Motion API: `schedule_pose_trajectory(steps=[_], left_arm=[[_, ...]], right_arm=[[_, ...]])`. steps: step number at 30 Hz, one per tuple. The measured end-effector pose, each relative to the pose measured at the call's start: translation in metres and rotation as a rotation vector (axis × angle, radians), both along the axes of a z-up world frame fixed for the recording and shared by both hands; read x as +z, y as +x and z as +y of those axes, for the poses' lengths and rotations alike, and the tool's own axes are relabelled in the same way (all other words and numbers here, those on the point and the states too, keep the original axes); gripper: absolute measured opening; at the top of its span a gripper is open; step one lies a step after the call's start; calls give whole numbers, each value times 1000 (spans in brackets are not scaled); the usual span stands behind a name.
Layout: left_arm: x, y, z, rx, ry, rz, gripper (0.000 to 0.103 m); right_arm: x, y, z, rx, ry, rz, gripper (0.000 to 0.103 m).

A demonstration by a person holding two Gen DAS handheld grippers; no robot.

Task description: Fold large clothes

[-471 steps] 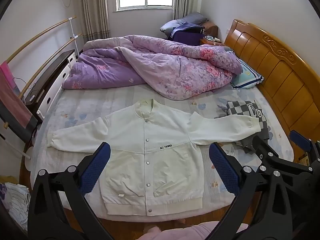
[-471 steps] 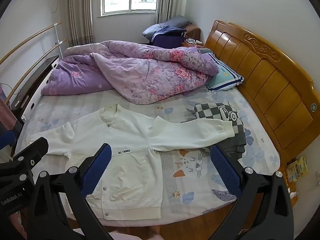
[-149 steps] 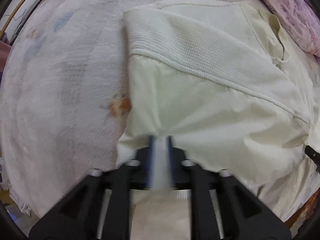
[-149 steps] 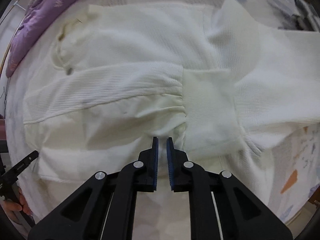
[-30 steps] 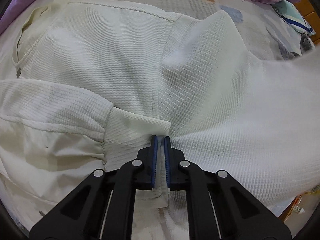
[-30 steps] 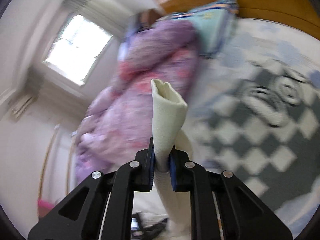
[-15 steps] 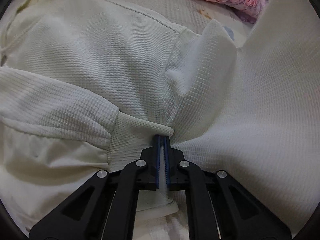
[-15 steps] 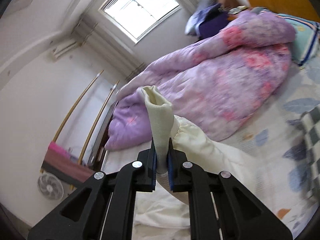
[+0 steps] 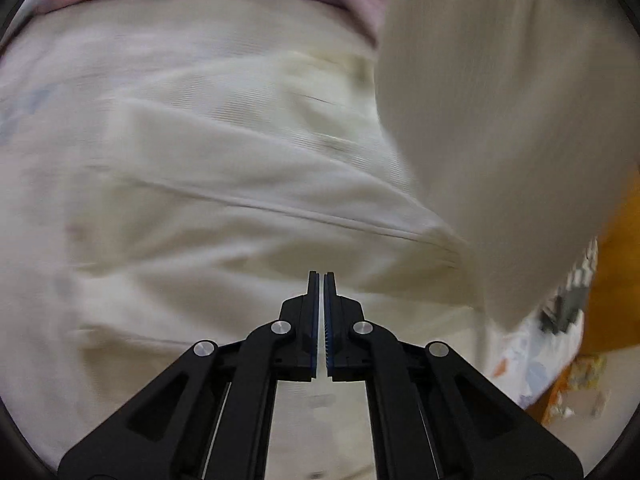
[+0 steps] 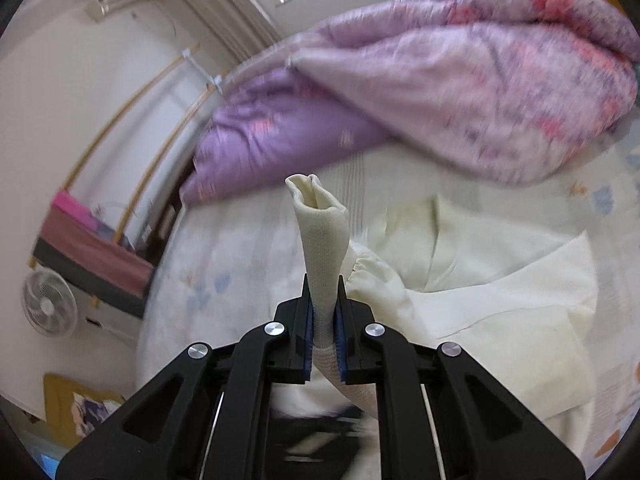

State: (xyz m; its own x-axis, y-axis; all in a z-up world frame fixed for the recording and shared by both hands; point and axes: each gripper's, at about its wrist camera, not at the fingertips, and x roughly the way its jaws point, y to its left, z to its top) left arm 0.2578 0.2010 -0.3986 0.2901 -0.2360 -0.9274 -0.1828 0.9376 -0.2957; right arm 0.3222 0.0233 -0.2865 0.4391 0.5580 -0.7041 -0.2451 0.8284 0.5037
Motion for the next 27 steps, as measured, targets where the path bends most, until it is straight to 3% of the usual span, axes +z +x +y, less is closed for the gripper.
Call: schedule_pose_trajectory(steps=[3,6,7,8,10,12,14,15,16,21,24,25,26,27], left_arm=[[0,-20,58,88,31,-6,3],[-10,-33,88,141,51,6,4],[-13,-39,95,155,56,16,4],[-16,-47,102,175,55,28,9],[-19,-53,111,216,48,48,29],[-17,-55,116,248,48,54,35],[-6,-52,112,249,54,41,36],[0,-51,110,243,65,31,43],[9,-52,106,239,79,14,50],[57,-56,92,262,90,-79,55],[51,-43,72,205,57,-104,56],[38,-37,63,181,47,-80,55],[26,-32,57,165,39,-60,53],[9,-28,50,147,35,-35,41]], right_arm=[[-53,-9,36,43,-58,55,9],[-105,-16,68,122,-92,129,18],[-129,-17,80,162,-88,203,27],[-144,-18,87,181,-91,272,43],[-162,-20,91,199,-96,375,61],[-156,-22,84,204,-92,359,64],[-138,-24,68,190,-156,310,83],[-127,-23,53,166,-182,274,84],[-117,-21,36,147,-200,237,84],[-98,-8,-37,75,-317,173,85],[-115,3,-91,0,-360,156,85],[-128,5,-105,0,-385,165,81],[-140,6,-111,12,-412,182,56],[-160,8,-120,22,-485,245,40]])
